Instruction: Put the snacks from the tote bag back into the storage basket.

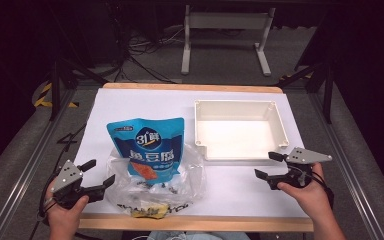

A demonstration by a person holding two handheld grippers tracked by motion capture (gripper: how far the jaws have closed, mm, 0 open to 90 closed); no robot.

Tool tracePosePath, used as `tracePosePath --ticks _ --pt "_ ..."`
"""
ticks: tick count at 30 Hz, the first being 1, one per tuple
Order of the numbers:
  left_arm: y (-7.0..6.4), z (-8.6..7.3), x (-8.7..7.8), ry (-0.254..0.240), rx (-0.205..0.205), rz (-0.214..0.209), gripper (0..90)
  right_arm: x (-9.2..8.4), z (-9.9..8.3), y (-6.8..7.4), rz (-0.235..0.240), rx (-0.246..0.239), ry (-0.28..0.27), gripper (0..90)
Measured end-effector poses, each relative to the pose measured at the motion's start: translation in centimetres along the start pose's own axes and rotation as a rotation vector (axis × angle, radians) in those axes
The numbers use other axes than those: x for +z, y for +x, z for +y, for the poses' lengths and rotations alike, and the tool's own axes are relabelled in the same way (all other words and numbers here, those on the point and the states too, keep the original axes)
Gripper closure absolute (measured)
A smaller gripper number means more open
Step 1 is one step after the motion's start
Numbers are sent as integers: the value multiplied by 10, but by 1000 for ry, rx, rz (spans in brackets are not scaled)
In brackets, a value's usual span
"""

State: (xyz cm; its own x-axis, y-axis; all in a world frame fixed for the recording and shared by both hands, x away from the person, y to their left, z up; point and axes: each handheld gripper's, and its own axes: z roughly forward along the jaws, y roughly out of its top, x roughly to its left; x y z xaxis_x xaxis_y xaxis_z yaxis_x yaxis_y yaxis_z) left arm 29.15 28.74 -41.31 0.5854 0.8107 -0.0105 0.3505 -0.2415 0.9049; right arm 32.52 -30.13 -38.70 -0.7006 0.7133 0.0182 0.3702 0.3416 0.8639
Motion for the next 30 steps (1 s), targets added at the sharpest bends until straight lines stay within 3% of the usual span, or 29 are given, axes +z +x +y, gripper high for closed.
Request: tracePosePath --ticks 12,19,26,30 --pt "-2 2 -6 -71 -9 27 184 3 1 1 -37 -10 -63 151" --pt "-1 2 -7 -71 -14 31 182 1 5 3 -59 -44 -25 152" --pt "-3 3 -8 -71 -13 43 181 -1 10 6 -42 -52 -38 152" --pt "-5 3 -7 -50 1 89 181 -1 14 9 -23 -49 -51 153"
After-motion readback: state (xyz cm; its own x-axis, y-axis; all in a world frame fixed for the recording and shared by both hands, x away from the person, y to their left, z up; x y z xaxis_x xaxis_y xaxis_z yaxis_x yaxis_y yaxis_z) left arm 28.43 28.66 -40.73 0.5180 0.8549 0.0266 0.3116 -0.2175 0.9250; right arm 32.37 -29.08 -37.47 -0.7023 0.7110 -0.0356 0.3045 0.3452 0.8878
